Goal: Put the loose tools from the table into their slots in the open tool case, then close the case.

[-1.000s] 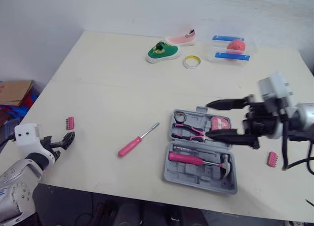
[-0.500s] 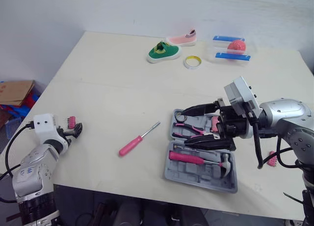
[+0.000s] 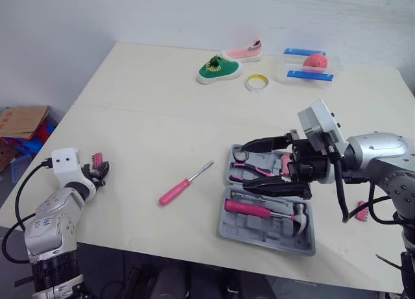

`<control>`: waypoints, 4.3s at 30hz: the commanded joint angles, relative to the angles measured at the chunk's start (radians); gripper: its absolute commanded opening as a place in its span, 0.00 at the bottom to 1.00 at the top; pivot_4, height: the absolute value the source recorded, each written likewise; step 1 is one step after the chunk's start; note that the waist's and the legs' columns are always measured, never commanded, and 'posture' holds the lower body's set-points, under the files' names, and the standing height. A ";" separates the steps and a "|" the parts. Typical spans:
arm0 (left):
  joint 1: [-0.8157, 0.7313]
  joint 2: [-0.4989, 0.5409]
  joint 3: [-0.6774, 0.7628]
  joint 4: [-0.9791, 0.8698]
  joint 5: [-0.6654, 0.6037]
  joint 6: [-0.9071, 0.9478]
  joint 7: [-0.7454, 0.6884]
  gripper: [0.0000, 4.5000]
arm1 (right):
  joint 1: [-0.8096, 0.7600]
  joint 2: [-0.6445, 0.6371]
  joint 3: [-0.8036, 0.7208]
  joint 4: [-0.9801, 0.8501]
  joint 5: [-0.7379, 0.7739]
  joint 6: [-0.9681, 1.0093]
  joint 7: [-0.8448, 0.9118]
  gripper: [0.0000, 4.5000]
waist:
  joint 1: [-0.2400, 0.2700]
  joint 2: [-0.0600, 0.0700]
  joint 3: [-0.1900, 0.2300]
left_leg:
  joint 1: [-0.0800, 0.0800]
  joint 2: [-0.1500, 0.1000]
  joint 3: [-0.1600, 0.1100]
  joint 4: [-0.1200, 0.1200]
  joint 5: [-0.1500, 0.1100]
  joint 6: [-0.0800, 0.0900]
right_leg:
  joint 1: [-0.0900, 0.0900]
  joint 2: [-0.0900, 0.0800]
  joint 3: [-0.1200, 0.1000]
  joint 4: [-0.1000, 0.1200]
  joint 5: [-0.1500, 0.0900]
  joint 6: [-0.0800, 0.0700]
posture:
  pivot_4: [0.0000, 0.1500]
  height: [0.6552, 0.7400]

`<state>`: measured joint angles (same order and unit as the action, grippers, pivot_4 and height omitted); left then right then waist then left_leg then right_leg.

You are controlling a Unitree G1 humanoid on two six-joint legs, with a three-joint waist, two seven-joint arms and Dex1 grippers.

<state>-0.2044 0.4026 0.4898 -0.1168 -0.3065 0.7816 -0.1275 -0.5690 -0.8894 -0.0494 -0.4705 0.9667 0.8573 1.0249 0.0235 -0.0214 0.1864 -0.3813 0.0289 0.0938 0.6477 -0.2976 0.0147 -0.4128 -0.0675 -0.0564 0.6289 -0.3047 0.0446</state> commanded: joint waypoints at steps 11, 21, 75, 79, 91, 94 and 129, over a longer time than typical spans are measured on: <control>0.062 0.047 -0.054 0.002 0.028 -0.011 -0.036 0.14 | 0.014 -0.041 -0.061 -0.036 0.040 0.032 0.005 1.00 | -0.002 0.000 0.000 | 0.000 0.000 0.000 0.000 0.000 0.000 | 0.000 -0.001 -0.001 -0.001 0.000 0.000 | 1.00 0.89; 0.034 0.438 -0.341 -0.272 -0.057 -0.079 -0.563 0.14 | 0.234 -0.124 -0.178 -0.130 0.045 0.050 -0.009 1.00 | -0.005 0.001 0.001 | -0.007 -0.001 0.000 -0.002 -0.001 -0.003 | -0.005 -0.005 -0.005 -0.003 -0.001 -0.002 | 1.00 0.89; -0.545 0.183 -1.154 -0.385 0.146 0.267 -0.847 0.80 | 0.902 -0.085 -0.574 -0.475 0.261 0.056 -0.387 1.00 | 0.000 -0.001 0.003 | -0.006 0.001 -0.002 0.006 0.008 0.001 | 0.003 0.005 -0.002 0.001 0.001 0.005 | 1.00 0.89; -0.536 0.211 -1.066 -0.411 0.090 0.319 -0.849 0.99 | 0.907 -0.090 -0.575 -0.488 0.320 0.044 -0.427 1.00 | -0.004 -0.001 0.003 | -0.005 0.001 -0.002 0.005 0.008 0.000 | 0.002 0.005 -0.001 0.002 0.001 0.005 | 1.00 0.89; -0.327 0.130 -0.913 -0.078 -0.002 -0.316 -1.073 0.24 | 0.878 -0.108 -0.502 -0.442 0.294 0.015 -0.441 1.00 | 0.000 0.000 0.002 | -0.005 0.001 -0.001 0.007 0.010 -0.003 | 0.002 0.005 -0.001 0.003 0.000 0.005 | 1.00 0.89; -0.345 0.082 -0.927 -0.022 0.034 -0.357 -1.051 0.02 | 0.872 -0.110 -0.490 -0.443 0.292 0.014 -0.441 1.00 | 0.003 0.000 0.002 | -0.005 0.001 -0.001 0.009 0.007 0.003 | 0.003 0.005 -0.001 0.003 0.000 0.006 | 1.00 0.89; -0.181 0.283 -0.356 -0.028 -0.306 0.051 -0.992 0.75 | 1.350 0.191 -1.019 -0.364 0.068 -0.088 -0.361 1.00 | -0.009 0.004 -0.012 | 0.011 0.002 -0.001 0.000 0.001 0.000 | 0.016 0.002 -0.003 0.000 -0.005 0.005 | 1.00 0.89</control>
<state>-0.3863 0.6885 0.0994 -0.1323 -0.5714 0.8150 -1.1428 0.7750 -0.7060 -1.0239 -0.8388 1.0531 0.8070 0.6402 0.0150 -0.0176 0.1740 -0.3703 0.0305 0.0924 0.6474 -0.2965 0.0145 -0.3961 -0.0658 -0.0596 0.6285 -0.3103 0.0497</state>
